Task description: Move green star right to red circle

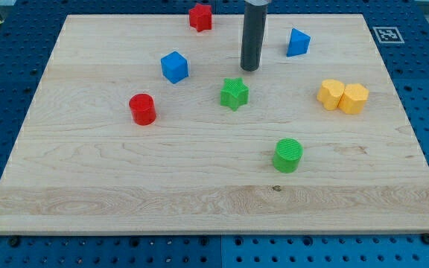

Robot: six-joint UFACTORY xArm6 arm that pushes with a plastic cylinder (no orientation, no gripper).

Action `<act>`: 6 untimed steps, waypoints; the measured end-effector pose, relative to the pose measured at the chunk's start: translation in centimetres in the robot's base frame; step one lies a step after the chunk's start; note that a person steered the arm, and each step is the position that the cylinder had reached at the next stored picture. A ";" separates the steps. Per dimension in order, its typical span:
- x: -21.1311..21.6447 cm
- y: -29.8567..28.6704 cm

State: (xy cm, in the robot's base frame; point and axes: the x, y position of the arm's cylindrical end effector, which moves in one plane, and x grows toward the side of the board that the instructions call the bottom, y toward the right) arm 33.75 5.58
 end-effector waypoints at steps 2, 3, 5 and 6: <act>3.5 -1.1; 5.9 -1.7; 7.3 -5.2; 7.3 -8.2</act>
